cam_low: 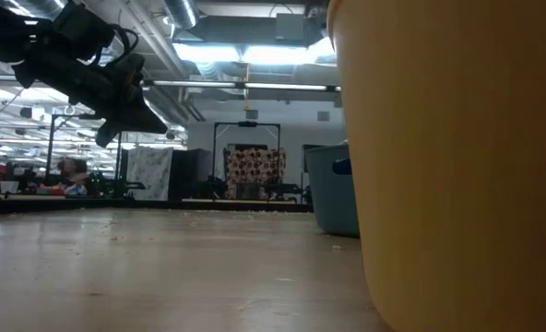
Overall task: Sort Maruchan noodles
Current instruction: Put the red noodle pack into the yellow bin
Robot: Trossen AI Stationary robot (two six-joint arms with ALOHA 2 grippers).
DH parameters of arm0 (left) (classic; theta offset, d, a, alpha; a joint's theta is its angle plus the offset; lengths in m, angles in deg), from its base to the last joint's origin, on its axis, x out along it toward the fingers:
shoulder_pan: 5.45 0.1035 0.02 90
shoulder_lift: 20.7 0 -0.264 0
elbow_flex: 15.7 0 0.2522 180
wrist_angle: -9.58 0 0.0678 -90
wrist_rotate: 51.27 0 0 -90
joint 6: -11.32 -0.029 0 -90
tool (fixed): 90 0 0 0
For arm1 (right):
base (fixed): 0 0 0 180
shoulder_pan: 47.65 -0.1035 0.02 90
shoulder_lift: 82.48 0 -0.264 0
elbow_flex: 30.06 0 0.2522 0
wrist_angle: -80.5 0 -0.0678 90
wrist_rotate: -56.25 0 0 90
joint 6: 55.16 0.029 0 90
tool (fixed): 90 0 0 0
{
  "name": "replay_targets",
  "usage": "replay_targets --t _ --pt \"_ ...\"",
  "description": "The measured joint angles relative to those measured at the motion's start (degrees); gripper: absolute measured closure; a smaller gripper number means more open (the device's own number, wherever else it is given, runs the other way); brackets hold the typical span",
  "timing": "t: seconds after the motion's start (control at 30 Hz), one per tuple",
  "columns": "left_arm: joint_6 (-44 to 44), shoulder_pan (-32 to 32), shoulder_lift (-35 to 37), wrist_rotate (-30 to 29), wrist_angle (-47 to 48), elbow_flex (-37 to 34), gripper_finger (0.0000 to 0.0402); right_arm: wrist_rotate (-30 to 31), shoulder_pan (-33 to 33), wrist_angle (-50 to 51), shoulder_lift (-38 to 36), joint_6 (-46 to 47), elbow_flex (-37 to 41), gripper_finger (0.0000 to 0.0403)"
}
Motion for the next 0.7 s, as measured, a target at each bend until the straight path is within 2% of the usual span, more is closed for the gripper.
replay_targets --t 0.3,0.7 --pt "0.0 0.0 0.0 0.0 0.0 0.0 0.0401 0.5 0.0 -8.3 0.0 2.7 7.0 0.0281" --pt "0.1 0.0 0.0 -0.3 0.0 0.0 0.0401 0.5 -0.3 -8.1 -0.1 1.7 8.5 0.0278"
